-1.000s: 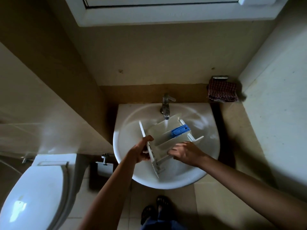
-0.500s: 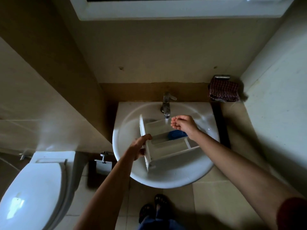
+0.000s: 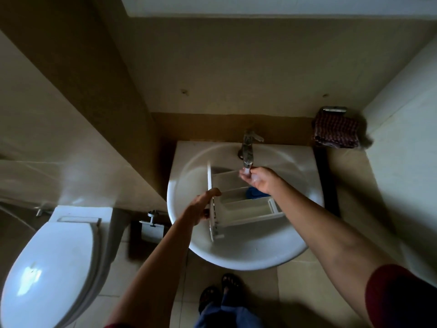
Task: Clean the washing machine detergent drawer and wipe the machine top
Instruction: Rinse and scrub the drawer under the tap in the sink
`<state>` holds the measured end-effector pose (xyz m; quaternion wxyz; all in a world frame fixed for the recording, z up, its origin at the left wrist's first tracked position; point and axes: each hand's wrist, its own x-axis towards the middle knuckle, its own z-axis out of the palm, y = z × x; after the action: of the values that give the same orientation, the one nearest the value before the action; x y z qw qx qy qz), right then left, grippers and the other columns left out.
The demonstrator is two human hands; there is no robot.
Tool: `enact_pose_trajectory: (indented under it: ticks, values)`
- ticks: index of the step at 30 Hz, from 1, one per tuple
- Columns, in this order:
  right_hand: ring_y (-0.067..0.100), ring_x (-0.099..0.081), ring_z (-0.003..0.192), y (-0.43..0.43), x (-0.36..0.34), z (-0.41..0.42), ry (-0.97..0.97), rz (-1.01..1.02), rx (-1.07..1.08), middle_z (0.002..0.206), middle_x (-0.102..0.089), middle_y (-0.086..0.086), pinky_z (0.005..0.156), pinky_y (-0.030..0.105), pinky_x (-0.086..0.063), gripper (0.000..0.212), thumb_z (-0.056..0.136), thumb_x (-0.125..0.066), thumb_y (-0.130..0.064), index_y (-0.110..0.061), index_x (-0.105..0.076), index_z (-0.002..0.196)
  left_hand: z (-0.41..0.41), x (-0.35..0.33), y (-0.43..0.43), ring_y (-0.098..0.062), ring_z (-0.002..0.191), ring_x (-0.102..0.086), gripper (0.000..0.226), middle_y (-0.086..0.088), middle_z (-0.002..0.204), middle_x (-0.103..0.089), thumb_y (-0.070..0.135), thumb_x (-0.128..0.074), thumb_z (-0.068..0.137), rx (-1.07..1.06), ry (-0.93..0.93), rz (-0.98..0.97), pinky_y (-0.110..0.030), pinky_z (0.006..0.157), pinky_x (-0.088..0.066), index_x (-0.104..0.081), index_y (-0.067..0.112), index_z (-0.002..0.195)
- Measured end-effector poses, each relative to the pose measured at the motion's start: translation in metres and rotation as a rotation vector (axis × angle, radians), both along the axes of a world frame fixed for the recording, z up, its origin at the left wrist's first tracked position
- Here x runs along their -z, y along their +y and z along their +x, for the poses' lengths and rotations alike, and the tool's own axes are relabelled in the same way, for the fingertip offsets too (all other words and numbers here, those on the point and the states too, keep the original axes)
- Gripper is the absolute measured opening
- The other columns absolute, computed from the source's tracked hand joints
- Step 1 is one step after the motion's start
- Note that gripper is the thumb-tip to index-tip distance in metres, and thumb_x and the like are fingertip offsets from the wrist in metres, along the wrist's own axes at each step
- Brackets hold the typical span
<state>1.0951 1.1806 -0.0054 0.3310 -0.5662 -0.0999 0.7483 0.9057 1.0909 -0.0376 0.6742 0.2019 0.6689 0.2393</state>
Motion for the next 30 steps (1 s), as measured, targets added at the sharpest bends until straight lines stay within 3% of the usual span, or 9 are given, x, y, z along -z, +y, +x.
enact_pose_trajectory:
  ticks: [4, 8, 12, 15, 19, 21, 25, 28, 30]
  values:
    - [0.022, -0.061, 0.093, 0.004, 0.012, 0.004, -0.244, 0.008, -0.207, 0.110, -0.057, 0.018, 0.075, 0.031, -0.052, 0.031, 0.097, -0.037, 0.004, 0.006, -0.048, 0.126, 0.003, 0.000, 0.001, -0.031, 0.096, -0.059, 0.040, -0.014, 0.105, -0.061, 0.038, -0.073, 0.074, 0.001, -0.011, -0.020, -0.042, 0.094, -0.050, -0.059, 0.013, 0.103]
    - [0.023, -0.057, 0.088, 0.004, 0.023, -0.011, -0.916, 0.345, -0.779, 0.096, -0.059, 0.012, 0.068, 0.029, -0.044, 0.015, 0.094, -0.049, -0.011, -0.005, -0.058, 0.104, 0.008, 0.000, 0.003, -0.034, 0.110, -0.058, 0.052, -0.016, 0.114, -0.061, 0.038, -0.073, 0.075, 0.007, -0.002, -0.038, -0.044, 0.099, -0.048, -0.057, 0.010, 0.116]
    - [0.022, -0.056, 0.092, -0.006, 0.030, -0.021, -0.868, 0.512, -1.326, 0.101, -0.060, 0.010, 0.073, 0.031, -0.042, 0.015, 0.097, -0.048, -0.018, -0.011, -0.059, 0.105, 0.011, 0.002, 0.005, -0.030, 0.103, -0.058, 0.043, -0.011, 0.104, -0.063, 0.038, -0.071, 0.080, 0.005, -0.020, -0.045, -0.042, 0.098, -0.047, -0.059, 0.011, 0.111]
    - [0.022, -0.053, 0.094, -0.004, 0.031, -0.013, -0.881, 0.340, -1.255, 0.104, -0.055, 0.006, 0.080, 0.033, -0.040, 0.040, 0.093, -0.055, -0.043, -0.012, -0.054, 0.118, 0.009, 0.004, 0.005, -0.029, 0.101, -0.058, 0.040, -0.010, 0.103, -0.063, 0.036, -0.069, 0.081, 0.017, -0.025, -0.053, -0.042, 0.098, -0.047, -0.059, 0.012, 0.111]
    - [0.027, -0.057, 0.107, 0.000, 0.038, -0.014, -1.113, 0.231, -1.019, 0.121, -0.057, 0.015, 0.080, 0.029, -0.041, 0.032, 0.098, -0.045, -0.024, -0.006, -0.054, 0.122, 0.006, 0.005, 0.006, -0.028, 0.097, -0.060, 0.044, -0.013, 0.108, -0.064, 0.034, -0.068, 0.081, 0.057, -0.022, -0.050, -0.037, 0.086, -0.051, -0.058, 0.010, 0.117]
    - [0.026, -0.059, 0.102, -0.003, 0.039, -0.025, -1.169, 0.221, -1.083, 0.117, -0.059, 0.016, 0.076, 0.027, -0.043, 0.028, 0.098, -0.043, -0.020, -0.004, -0.057, 0.117, 0.007, 0.005, 0.006, -0.030, 0.106, -0.059, 0.049, -0.014, 0.116, -0.062, 0.035, -0.069, 0.080, 0.070, -0.011, -0.054, -0.037, 0.089, -0.050, -0.056, 0.010, 0.121]
    - [0.022, -0.052, 0.089, -0.007, 0.036, -0.051, -0.933, 0.354, -1.312, 0.111, -0.056, 0.015, 0.077, 0.029, -0.039, 0.026, 0.100, -0.039, -0.016, -0.003, -0.053, 0.118, 0.006, 0.008, 0.007, -0.031, 0.113, -0.054, 0.066, -0.013, 0.123, -0.058, 0.043, -0.074, 0.071, 0.092, -0.022, -0.051, -0.040, 0.098, -0.046, -0.054, 0.011, 0.125]
    - [0.016, -0.047, 0.079, -0.002, 0.028, -0.042, -0.928, 0.385, -1.314, 0.093, -0.051, 0.006, 0.075, 0.032, -0.037, 0.021, 0.098, -0.040, -0.019, -0.010, -0.050, 0.114, 0.000, 0.009, 0.007, -0.033, 0.110, -0.059, 0.052, -0.015, 0.118, -0.064, 0.036, -0.071, 0.079, 0.075, -0.062, -0.056, -0.044, 0.101, -0.048, -0.058, 0.010, 0.122]
    - [0.019, -0.049, 0.083, 0.002, 0.028, -0.025, -1.057, 0.376, -1.271, 0.100, -0.053, 0.011, 0.073, 0.031, -0.038, 0.023, 0.094, -0.044, -0.017, -0.007, -0.052, 0.114, -0.002, 0.008, 0.008, -0.035, 0.110, -0.060, 0.045, -0.017, 0.115, -0.065, 0.031, -0.069, 0.081, 0.055, -0.080, -0.069, -0.049, 0.100, -0.048, -0.061, 0.008, 0.118]
